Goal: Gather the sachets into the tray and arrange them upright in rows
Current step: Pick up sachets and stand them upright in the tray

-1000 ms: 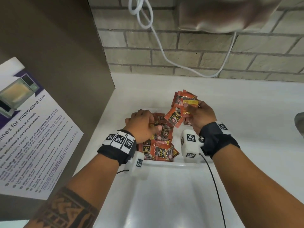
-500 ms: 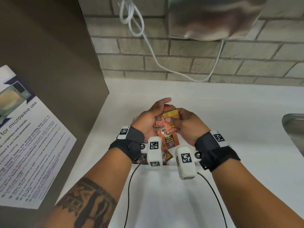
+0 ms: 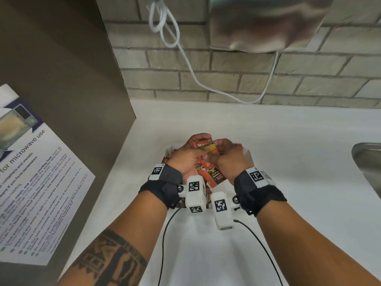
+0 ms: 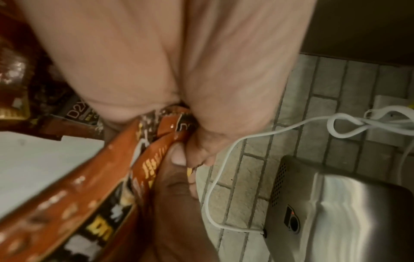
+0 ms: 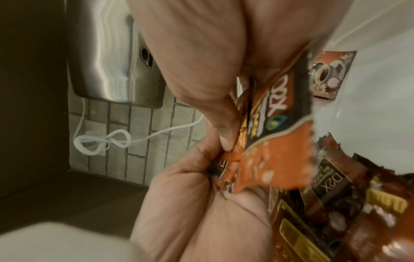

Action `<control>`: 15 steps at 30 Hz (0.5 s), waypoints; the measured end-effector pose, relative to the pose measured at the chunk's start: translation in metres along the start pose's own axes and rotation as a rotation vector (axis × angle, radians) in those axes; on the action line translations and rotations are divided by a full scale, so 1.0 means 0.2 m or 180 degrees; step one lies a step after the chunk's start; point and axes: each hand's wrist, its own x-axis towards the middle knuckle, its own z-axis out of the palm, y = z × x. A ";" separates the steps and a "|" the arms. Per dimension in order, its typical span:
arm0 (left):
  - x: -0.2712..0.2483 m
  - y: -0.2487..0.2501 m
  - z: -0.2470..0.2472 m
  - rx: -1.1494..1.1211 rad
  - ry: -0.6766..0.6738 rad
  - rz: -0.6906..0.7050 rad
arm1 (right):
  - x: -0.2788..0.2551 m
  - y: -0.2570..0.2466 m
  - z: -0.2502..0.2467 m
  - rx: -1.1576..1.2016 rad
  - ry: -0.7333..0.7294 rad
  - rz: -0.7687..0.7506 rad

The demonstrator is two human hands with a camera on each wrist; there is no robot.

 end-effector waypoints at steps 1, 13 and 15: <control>0.00 0.00 0.00 0.0003 0.0020 0.0015 | 0.01 0.00 0.00 -0.0042 -0.0051 -0.0004; -0.01 0.05 -0.04 -0.0185 -0.0007 0.0212 | 0.01 -0.01 -0.14 0.0347 -0.0658 0.0802; -0.01 0.05 -0.05 -0.0195 -0.0018 0.0180 | 0.02 -0.02 -0.16 0.0720 -0.0454 0.0814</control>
